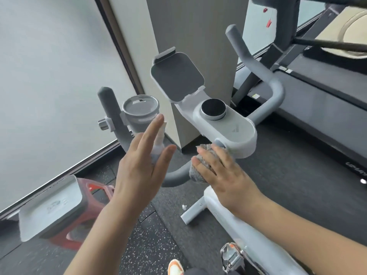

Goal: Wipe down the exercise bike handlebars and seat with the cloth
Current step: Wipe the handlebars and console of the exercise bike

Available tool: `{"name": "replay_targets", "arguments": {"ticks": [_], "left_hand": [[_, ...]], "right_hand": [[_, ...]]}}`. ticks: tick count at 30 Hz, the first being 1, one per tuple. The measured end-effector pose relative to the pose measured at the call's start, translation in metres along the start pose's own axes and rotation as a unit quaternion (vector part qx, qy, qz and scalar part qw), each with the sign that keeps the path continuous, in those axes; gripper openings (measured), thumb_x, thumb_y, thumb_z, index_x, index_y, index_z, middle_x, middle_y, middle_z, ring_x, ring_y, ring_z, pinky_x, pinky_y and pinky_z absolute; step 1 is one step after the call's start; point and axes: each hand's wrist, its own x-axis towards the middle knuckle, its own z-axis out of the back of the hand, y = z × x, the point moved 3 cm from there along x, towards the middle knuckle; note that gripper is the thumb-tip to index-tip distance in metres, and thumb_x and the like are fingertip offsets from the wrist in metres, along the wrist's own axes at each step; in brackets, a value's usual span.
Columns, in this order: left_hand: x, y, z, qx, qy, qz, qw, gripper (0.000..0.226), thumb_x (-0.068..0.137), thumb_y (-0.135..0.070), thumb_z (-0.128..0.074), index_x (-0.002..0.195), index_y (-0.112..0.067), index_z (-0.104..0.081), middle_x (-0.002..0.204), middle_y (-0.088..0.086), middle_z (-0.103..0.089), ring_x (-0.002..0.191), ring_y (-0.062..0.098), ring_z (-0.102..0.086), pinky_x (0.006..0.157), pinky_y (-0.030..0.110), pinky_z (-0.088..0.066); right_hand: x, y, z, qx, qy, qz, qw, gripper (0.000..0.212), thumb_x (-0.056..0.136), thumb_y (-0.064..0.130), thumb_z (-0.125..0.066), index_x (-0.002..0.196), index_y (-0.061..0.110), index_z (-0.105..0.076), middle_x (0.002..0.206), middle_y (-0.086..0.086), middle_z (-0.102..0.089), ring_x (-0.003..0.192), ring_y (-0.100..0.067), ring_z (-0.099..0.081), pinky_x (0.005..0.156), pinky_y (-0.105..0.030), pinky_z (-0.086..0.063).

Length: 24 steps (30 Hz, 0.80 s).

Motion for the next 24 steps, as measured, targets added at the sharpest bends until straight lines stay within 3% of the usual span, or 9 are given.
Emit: {"name": "replay_targets", "arguments": {"ticks": [3,9,12,15,18,19,24], "left_hand": [[0.007,-0.026,-0.021,0.011,-0.006,0.007,1.000,0.061,0.093,-0.039,-0.057,0.148,-0.035,-0.030,0.119,-0.016,-0.044,0.100,-0.004,-0.047,0.082,0.020,-0.037],[0.025,-0.063,-0.054,0.034,-0.013,0.007,0.999,0.061,0.093,-0.037,-0.059,0.147,-0.036,-0.031,0.129,-0.020,-0.040,0.114,0.009,-0.051,0.087,0.024,-0.039],[0.034,-0.076,-0.070,0.042,-0.011,0.007,0.999,0.059,0.093,-0.040,-0.057,0.146,-0.038,-0.032,0.128,-0.022,-0.040,0.117,0.006,-0.049,0.089,0.022,-0.037],[0.043,-0.088,-0.082,0.046,-0.013,0.007,0.999,0.060,0.093,-0.041,-0.057,0.146,-0.038,-0.031,0.128,-0.026,-0.040,0.118,0.006,-0.048,0.088,0.022,-0.037],[0.051,-0.097,-0.093,0.053,-0.009,0.007,0.999,0.061,0.093,-0.039,-0.059,0.146,-0.038,-0.030,0.130,-0.013,-0.049,0.112,0.013,-0.052,0.085,0.028,-0.042],[0.054,-0.099,-0.097,0.056,-0.005,0.007,0.998,0.061,0.093,-0.038,-0.059,0.147,-0.038,-0.030,0.129,-0.010,-0.049,0.110,0.014,-0.053,0.084,0.029,-0.042],[0.075,-0.111,-0.118,0.062,0.016,-0.006,0.998,0.057,0.094,-0.040,-0.055,0.147,-0.035,-0.032,0.126,-0.008,-0.049,0.104,0.016,-0.054,0.079,0.028,-0.043]], "right_hand": [[0.002,-0.027,-0.001,-0.020,-0.025,0.030,0.999,0.059,0.096,0.008,-0.009,0.142,0.012,-0.047,0.149,-0.014,-0.042,0.136,-0.040,-0.039,0.108,-0.053,-0.038],[0.005,-0.055,-0.003,-0.040,-0.048,0.078,0.995,0.050,0.092,0.013,-0.037,0.141,0.011,-0.047,0.146,-0.015,-0.046,0.134,-0.038,-0.043,0.113,-0.050,-0.027],[0.002,-0.070,0.002,-0.020,-0.076,0.082,0.993,0.048,0.093,0.008,-0.034,0.139,0.011,-0.049,0.145,-0.013,-0.047,0.132,-0.037,-0.046,0.113,-0.051,-0.030],[-0.006,-0.086,0.006,0.039,-0.079,0.063,0.994,0.053,0.094,0.005,-0.020,0.138,0.009,-0.050,0.144,-0.014,-0.048,0.132,-0.037,-0.046,0.111,-0.052,-0.034],[-0.007,-0.114,0.009,0.105,-0.058,0.013,0.993,0.057,0.084,0.006,-0.047,0.141,0.005,-0.044,0.145,-0.017,-0.044,0.135,-0.039,-0.040,0.113,-0.053,-0.029],[-0.006,-0.126,0.010,0.130,-0.043,-0.003,0.991,0.059,0.082,0.009,-0.048,0.141,0.004,-0.043,0.146,-0.018,-0.042,0.135,-0.039,-0.038,0.114,-0.052,-0.028],[0.009,-0.184,0.003,0.211,0.013,-0.045,0.976,0.060,0.079,0.007,-0.031,0.136,0.000,-0.047,0.143,-0.023,-0.043,0.130,-0.043,-0.040,0.107,-0.059,-0.035]]}}
